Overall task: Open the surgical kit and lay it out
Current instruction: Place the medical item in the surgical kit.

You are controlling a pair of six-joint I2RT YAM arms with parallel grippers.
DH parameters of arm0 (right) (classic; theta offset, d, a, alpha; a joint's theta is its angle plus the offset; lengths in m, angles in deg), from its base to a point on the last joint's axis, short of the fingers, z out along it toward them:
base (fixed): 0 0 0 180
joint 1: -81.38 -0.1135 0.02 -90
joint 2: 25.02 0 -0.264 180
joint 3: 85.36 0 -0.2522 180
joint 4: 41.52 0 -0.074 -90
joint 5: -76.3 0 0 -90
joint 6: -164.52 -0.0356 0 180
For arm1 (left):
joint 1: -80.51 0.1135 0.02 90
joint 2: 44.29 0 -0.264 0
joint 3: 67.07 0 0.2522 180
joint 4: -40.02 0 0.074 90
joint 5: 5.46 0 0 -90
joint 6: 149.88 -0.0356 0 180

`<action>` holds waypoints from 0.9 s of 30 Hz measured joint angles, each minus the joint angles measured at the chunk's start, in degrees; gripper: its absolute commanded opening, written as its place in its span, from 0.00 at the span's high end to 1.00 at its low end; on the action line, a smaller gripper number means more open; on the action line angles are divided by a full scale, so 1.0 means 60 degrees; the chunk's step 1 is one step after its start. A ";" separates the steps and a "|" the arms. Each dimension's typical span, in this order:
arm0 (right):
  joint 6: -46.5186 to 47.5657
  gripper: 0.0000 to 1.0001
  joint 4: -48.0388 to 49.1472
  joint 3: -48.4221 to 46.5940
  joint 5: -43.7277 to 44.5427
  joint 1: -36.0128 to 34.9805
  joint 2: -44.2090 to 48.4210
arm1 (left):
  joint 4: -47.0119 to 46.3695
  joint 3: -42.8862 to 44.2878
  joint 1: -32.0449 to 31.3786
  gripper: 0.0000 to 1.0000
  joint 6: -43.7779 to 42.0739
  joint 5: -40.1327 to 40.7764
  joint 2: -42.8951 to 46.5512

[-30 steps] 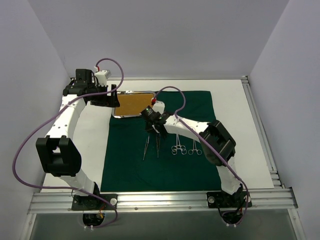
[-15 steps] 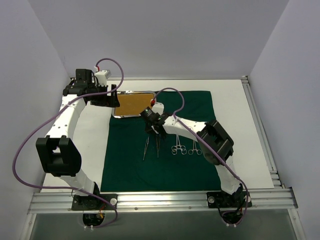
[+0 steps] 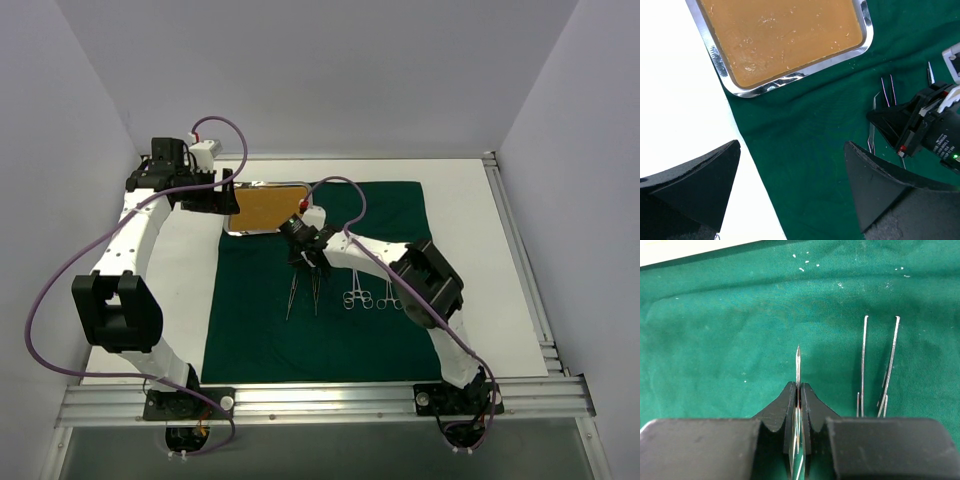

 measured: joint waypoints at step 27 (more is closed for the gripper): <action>0.0168 1.00 -0.0058 -0.0361 -0.0109 -0.0015 -0.0313 | 0.0004 0.0000 0.0000 0.06 0.0000 -0.0004 -0.0084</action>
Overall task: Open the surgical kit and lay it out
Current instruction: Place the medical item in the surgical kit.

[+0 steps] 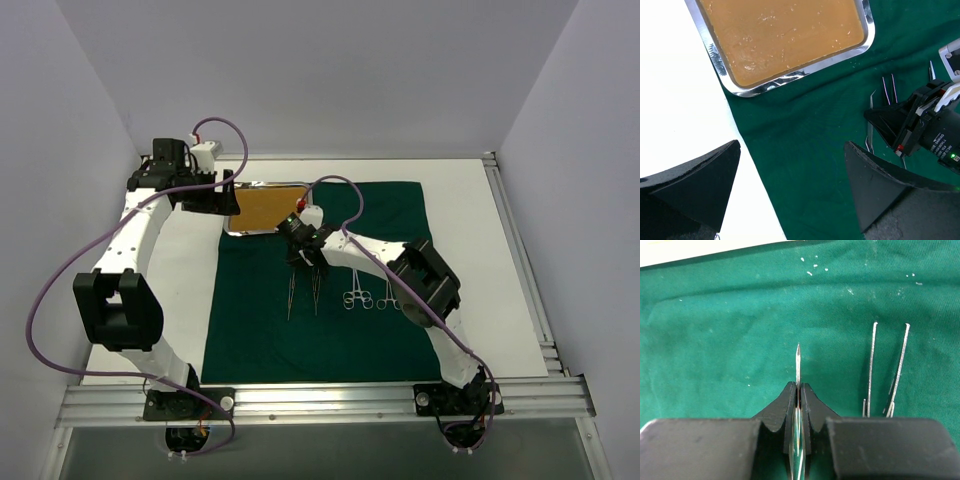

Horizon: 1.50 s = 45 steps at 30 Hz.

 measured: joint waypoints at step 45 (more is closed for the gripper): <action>-0.0069 0.74 -0.0164 -0.0211 -0.0215 0.0007 -0.0302 | 0.0004 0.0000 0.0000 0.06 0.0000 -0.0026 -0.0149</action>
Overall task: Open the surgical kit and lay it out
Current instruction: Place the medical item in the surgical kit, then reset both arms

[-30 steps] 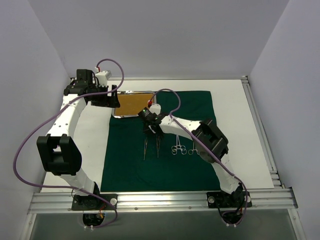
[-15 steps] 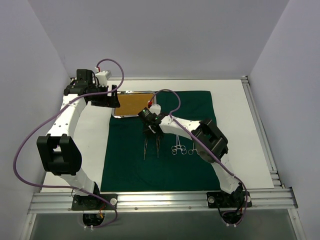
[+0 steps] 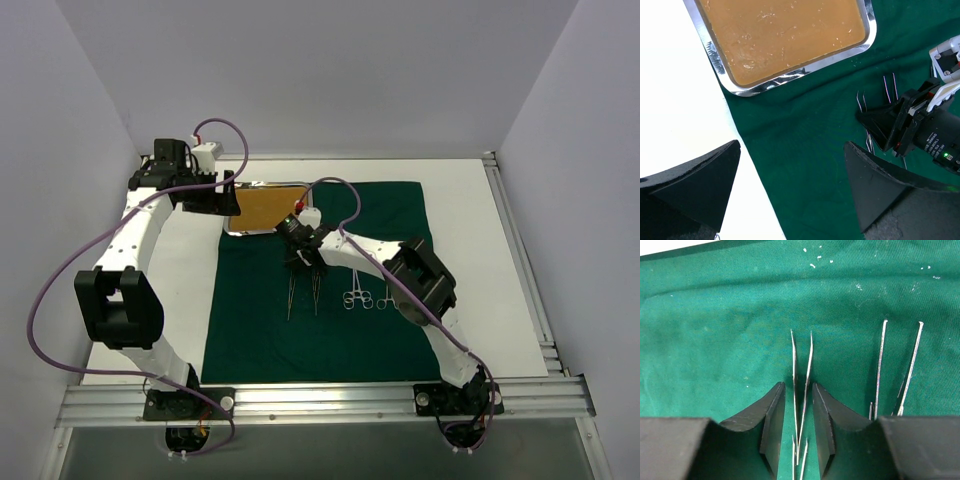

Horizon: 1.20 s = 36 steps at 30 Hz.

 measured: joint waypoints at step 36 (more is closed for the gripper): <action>0.4131 0.00 -0.1432 -0.0098 -0.1311 0.8040 0.3231 | 0.1260 0.0364 0.2310 0.06 -0.0652 0.1016 0.0026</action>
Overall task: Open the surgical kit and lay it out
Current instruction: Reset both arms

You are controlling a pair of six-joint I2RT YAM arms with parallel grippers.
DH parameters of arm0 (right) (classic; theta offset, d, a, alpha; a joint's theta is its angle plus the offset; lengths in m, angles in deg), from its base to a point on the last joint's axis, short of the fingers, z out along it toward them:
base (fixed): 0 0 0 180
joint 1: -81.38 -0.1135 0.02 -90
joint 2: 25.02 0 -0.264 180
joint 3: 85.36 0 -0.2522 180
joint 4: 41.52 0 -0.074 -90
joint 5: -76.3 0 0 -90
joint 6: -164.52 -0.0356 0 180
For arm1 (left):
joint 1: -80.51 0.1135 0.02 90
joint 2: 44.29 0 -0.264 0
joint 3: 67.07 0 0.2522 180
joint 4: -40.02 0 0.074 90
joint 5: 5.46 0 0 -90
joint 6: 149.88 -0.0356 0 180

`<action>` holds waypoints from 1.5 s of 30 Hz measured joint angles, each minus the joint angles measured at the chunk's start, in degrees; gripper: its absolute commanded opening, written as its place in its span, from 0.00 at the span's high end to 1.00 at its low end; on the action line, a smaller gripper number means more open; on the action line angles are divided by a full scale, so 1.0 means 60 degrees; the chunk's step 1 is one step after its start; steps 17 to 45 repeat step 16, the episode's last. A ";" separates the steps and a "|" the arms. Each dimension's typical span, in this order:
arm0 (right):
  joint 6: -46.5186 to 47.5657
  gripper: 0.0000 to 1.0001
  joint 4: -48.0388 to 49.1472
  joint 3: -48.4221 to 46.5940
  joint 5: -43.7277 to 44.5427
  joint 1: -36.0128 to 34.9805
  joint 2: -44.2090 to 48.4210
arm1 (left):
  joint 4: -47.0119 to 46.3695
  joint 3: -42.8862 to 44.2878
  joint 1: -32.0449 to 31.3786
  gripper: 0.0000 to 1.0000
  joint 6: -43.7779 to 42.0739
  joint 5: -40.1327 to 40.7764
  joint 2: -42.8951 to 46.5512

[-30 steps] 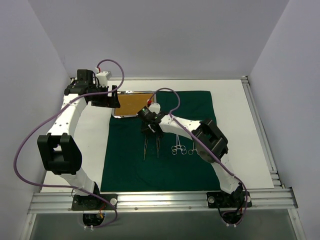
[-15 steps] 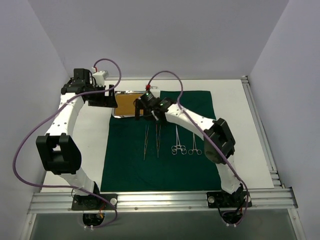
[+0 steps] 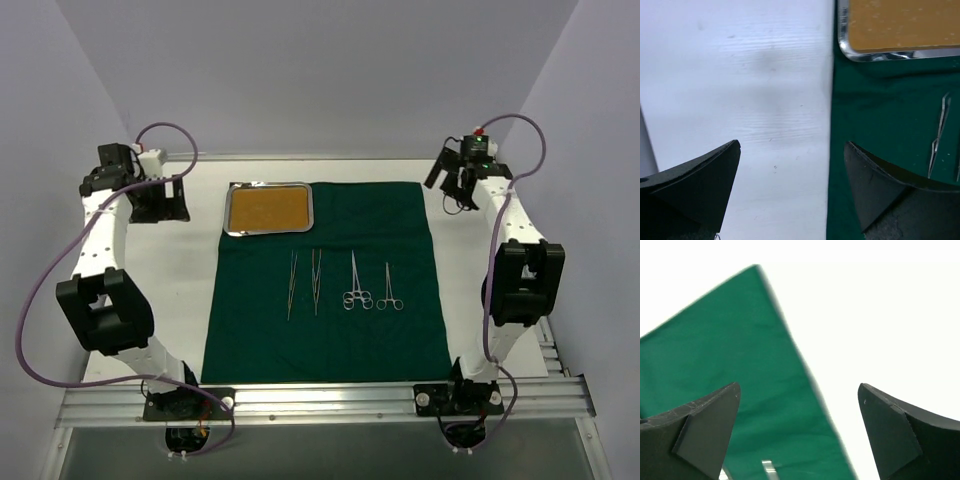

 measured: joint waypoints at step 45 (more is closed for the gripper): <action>0.0739 0.00 0.0623 0.1286 -0.0849 0.2277 0.0117 | 0.0076 -0.0750 0.1169 0.06 -0.0361 0.1086 0.0259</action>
